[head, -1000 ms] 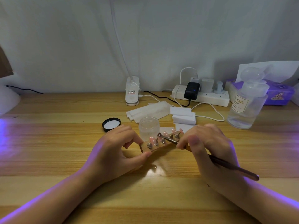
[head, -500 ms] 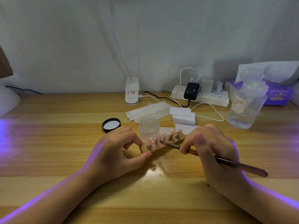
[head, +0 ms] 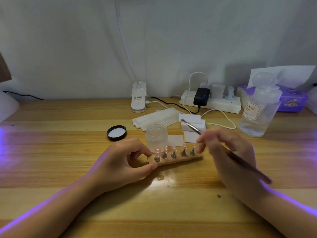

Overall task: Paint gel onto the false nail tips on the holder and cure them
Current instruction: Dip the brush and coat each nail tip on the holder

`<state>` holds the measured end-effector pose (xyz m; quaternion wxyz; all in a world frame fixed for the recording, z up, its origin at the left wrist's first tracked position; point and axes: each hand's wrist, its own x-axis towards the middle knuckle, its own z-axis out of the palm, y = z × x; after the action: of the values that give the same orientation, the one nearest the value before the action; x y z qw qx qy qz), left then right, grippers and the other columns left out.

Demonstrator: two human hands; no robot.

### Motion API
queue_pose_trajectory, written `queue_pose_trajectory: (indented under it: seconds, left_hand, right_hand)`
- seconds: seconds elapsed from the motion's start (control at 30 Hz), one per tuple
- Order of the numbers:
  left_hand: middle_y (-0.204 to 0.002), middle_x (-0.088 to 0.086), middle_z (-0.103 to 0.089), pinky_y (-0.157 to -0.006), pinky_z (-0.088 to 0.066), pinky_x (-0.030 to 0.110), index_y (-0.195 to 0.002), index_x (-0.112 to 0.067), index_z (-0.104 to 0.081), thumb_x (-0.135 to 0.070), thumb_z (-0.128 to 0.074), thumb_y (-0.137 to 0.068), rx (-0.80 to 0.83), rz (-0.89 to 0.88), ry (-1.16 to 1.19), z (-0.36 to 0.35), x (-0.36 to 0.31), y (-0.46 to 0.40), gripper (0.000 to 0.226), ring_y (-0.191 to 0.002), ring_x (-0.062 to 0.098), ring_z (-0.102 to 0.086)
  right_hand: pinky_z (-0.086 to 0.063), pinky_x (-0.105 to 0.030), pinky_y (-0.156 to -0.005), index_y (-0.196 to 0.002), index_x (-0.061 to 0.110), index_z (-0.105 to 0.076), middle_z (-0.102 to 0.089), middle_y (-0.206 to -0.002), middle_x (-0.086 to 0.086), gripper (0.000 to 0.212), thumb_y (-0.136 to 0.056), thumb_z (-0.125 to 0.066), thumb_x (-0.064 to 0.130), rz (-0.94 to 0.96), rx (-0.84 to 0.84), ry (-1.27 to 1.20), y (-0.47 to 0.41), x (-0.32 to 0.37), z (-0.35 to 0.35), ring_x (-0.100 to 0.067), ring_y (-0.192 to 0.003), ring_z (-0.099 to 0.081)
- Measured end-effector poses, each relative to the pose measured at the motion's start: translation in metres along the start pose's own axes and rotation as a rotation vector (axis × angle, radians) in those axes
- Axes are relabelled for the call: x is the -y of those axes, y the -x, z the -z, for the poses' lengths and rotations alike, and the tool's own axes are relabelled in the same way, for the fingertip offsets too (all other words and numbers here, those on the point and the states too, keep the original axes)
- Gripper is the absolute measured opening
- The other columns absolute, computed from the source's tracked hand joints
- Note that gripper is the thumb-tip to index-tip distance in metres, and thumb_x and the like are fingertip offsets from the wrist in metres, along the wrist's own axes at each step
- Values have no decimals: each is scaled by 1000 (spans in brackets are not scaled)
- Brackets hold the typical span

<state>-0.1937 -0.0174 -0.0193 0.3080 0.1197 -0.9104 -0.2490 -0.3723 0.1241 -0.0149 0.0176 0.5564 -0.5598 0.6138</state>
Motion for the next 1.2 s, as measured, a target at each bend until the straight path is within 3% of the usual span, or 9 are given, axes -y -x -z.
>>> queue_pose_trajectory:
  seconds: [0.07,0.13,0.27,0.33,0.47,0.63,0.87,1.03,1.2]
  left_hand:
    - [-61,-11,-42,-53,-31,13,-79,-14,-70,-47,-64,-68,19,8,-2,0,0,0,35,-58,2,-42]
    - [-61,-10,-43,-53,-32,14,-79,-14,-70,-47,-64,-68,22,11,-3,0,0,0,36,-58,3,-42]
    - [-61,-13,-44,-53,-33,14,-80,-16,-70,-47,-64,-68,26,6,-10,0,-1,0,34,-58,3,-43]
    - [-61,-15,-43,-53,-33,14,-80,-17,-70,-47,-64,-68,26,10,-21,0,0,1,33,-58,3,-43]
    - [-61,-16,-43,-53,-33,15,-80,-21,-69,-48,-64,-68,30,15,-36,0,0,1,29,-57,2,-43]
    - [-61,-13,-47,-52,-32,14,-81,-21,-71,-50,-62,-68,48,31,-53,0,-1,1,33,-57,2,-43]
    - [-63,-8,-53,-52,-38,24,-82,-28,-70,-52,-61,-68,52,60,-33,0,0,1,29,-59,7,-47]
    - [-64,-8,-54,-52,-39,25,-85,-33,-69,-55,-61,-68,45,56,-23,-1,1,2,29,-59,9,-48]
    - [-64,-15,-48,-51,-39,23,-90,-19,-71,-63,-62,-62,-63,-10,-102,0,-5,2,53,-59,7,-45]
  right_hand:
    - [-45,-33,-73,-79,24,-61,-61,-72,15,22,-77,-54,45,40,66,157,-3,0,-1,-2,-75,-57]
    - [-47,-39,-79,-88,21,-61,-61,-86,16,28,-72,-60,44,66,130,248,-6,-2,-4,-1,-85,-56]
    - [-37,-28,-91,-96,19,-62,-62,-94,13,36,-69,-61,43,129,247,334,-5,-9,-7,6,-93,-49]
    - [-34,-22,-91,-96,21,-61,-60,-93,18,32,-72,-60,42,158,285,345,-5,-11,-7,10,-94,-46]
    - [-35,-23,-88,-95,22,-60,-53,-91,29,26,-74,-60,38,191,293,319,-7,-15,-9,19,-96,-43]
    - [-33,-13,-90,-94,23,-60,-52,-88,30,23,-76,-60,38,191,300,301,-9,-17,-11,15,-92,-47]
    - [-38,-18,-86,-88,17,-63,-55,-87,19,20,-74,-62,31,268,266,313,-6,-12,-12,-2,-84,-54]
    - [-41,-17,-85,-91,22,-58,-56,-87,19,21,-73,-64,32,250,194,237,-4,-9,-12,2,-86,-54]
    - [-47,-28,-84,-93,33,-52,-56,-89,23,21,-74,-62,37,201,170,187,-2,-2,-13,6,-90,-55]
